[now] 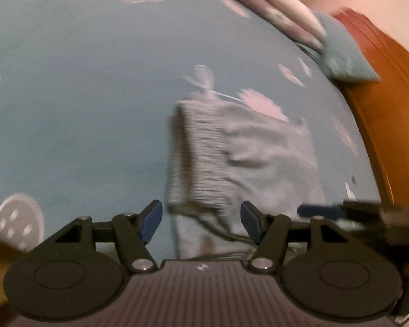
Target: Fold clothes
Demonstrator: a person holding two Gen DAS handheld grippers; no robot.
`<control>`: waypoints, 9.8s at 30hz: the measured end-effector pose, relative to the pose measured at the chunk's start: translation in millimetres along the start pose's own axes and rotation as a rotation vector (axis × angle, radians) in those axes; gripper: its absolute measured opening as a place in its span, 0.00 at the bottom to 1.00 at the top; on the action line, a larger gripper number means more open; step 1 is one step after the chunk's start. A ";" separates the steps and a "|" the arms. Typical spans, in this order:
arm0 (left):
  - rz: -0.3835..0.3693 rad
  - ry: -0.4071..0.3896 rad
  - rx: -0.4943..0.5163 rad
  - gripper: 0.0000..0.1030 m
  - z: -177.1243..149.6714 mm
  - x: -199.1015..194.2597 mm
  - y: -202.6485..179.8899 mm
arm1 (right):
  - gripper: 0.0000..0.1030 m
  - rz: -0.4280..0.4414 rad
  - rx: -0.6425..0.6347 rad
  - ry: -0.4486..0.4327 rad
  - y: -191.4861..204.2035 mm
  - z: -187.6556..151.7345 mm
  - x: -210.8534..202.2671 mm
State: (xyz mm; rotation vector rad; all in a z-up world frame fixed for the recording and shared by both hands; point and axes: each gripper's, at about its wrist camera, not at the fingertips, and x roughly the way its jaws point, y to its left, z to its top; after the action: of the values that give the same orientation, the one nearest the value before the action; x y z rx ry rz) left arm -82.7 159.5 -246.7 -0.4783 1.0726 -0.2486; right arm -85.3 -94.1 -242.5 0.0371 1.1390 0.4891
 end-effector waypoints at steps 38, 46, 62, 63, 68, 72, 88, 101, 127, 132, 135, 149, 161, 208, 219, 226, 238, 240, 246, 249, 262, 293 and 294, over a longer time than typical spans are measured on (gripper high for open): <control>-0.085 0.026 -0.111 0.61 26.3 16.8 22.6 | 0.67 -0.011 -0.144 -0.020 35.8 16.0 12.5; -0.175 -0.013 -0.346 0.64 27.5 5.5 67.4 | 0.67 -0.154 -0.341 0.002 74.9 3.3 43.5; -0.247 0.027 -0.341 0.67 12.1 3.9 70.7 | 0.38 -0.247 -0.548 0.092 128.1 -27.0 88.7; -0.257 0.033 -0.352 0.68 11.7 5.0 72.7 | 0.38 -0.258 -0.569 0.092 129.7 -28.5 89.9; -0.305 0.064 -0.398 0.69 13.4 15.9 80.2 | 0.21 -0.296 -0.630 0.079 137.1 -33.3 89.3; -0.337 0.102 -0.421 0.70 12.7 30.1 82.6 | 0.14 -0.299 -0.625 0.059 140.6 -32.4 79.6; -0.430 0.201 -0.385 0.74 22.2 98.7 57.2 | 0.09 -0.270 -0.511 0.008 133.7 -20.5 56.3; -0.477 0.180 -0.227 0.80 71.0 128.7 27.7 | 0.09 -0.239 -0.466 -0.019 128.2 -19.5 43.7; -0.076 0.359 0.190 0.40 88.2 119.1 -34.0 | 0.67 0.097 0.549 -0.128 -222.6 -31.8 -43.1; -0.028 0.373 0.172 0.41 90.7 127.8 -45.0 | 0.67 0.246 0.644 -0.137 -257.3 -39.9 -16.7; -0.002 0.383 0.166 0.42 91.5 130.4 -49.5 | 0.69 0.310 0.632 -0.135 -263.1 -34.2 -8.6; 0.050 0.401 0.129 0.43 92.1 133.9 -54.1 | 0.76 0.457 0.503 -0.065 -284.1 17.5 17.1; 0.091 0.445 0.146 0.44 97.1 141.8 -62.3 | 0.84 0.357 0.370 -0.033 -261.6 23.4 8.3; 0.102 0.546 0.157 0.45 107.9 158.3 -68.4 | 0.82 0.545 0.453 -0.044 -260.9 23.4 28.6; 0.121 0.589 0.160 0.45 110.8 167.0 -72.6 | 0.79 0.530 0.436 -0.066 -260.0 15.5 24.0; 0.110 0.583 0.157 0.45 110.2 167.1 -71.4 | 0.30 0.474 0.490 -0.027 -271.9 11.3 26.1; 0.027 0.565 0.156 0.42 109.3 159.8 -57.8 | 0.57 0.420 0.502 0.022 -252.1 19.2 19.0; 0.001 0.565 0.160 0.42 109.4 160.3 -54.8 | 0.57 0.435 0.492 0.029 -249.8 13.4 17.0; -0.066 0.554 0.132 0.41 109.4 162.9 -44.9 | 0.56 0.568 0.622 0.029 -266.5 -8.6 25.6; -0.063 0.541 0.127 0.38 107.7 162.2 -45.3 | 0.48 0.566 0.600 0.040 -266.1 -6.2 28.0; 0.123 0.441 0.201 0.26 105.3 116.9 -109.8 | 0.21 0.401 0.536 0.004 -228.0 8.7 -19.8; -0.356 0.426 1.146 0.26 90.9 338.3 -672.7 | 0.21 -0.137 1.173 -0.610 -468.9 -176.1 -269.3; -0.353 0.421 1.173 0.26 87.1 347.3 -684.3 | 0.21 -0.150 1.187 -0.619 -477.4 -178.8 -269.4</control>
State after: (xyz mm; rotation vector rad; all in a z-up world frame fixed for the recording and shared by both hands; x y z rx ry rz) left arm 178.6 -560.6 -148.8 0.4779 1.0480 -1.2402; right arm -160.5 -665.3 -217.8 1.0520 0.6685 -0.3780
